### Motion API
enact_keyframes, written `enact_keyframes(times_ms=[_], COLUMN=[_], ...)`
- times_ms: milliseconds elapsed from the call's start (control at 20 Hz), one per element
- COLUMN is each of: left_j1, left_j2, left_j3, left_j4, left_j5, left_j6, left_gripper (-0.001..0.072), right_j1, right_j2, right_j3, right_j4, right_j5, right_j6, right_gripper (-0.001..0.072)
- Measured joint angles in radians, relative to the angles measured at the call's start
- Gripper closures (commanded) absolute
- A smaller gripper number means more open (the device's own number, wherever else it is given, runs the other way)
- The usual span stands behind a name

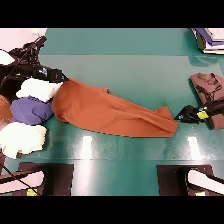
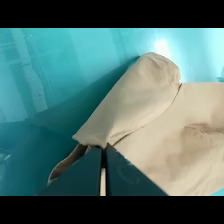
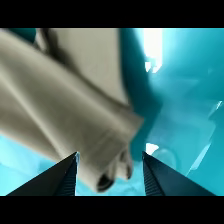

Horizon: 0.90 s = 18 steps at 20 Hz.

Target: Fold the shirts.

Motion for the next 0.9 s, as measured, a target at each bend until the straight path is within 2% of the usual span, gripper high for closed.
enact_keyframes(times_ms=[200, 250, 300, 350, 400, 450, 650, 900], left_j1=[0.000, 0.000, 0.000, 0.000, 0.000, 0.000, 0.001, 0.003], left_j2=[0.003, 0.003, 0.003, 0.003, 0.003, 0.004, 0.035, 0.201], left_j3=[0.001, 0.001, 0.001, 0.001, 0.001, 0.001, 0.011, 0.197], left_j4=[0.000, 0.000, 0.000, 0.000, 0.000, 0.000, 0.002, 0.019], left_j5=[-0.004, -0.005, -0.007, -0.010, -0.013, -0.017, -0.021, 0.035], left_j6=[-0.004, -0.004, -0.005, -0.005, -0.006, -0.007, -0.007, -0.007], left_gripper=[0.0680, 0.0679, 0.0679, 0.0680, 0.0680, 0.0680, 0.0681, 0.0680], right_j1=[0.038, 0.042, 0.046, 0.048, 0.050, 0.051, 0.052, 0.036], right_j2=[0.014, 0.012, 0.004, -0.005, -0.016, -0.024, -0.002, 0.193], right_j3=[0.000, 0.000, 0.000, 0.000, 0.000, 0.000, 0.008, 0.195], right_j4=[-0.003, -0.003, -0.001, -0.001, 0.008, 0.030, 0.158, 0.234], right_j5=[0.042, 0.047, 0.050, 0.051, 0.053, 0.049, -0.016, -0.127], right_j6=[-0.003, 0.002, 0.004, 0.007, 0.006, -0.009, -0.069, -0.090], right_gripper=[0.0263, 0.0315, 0.0463, 0.0576, 0.0650, 0.0693, 0.0695, 0.0694])
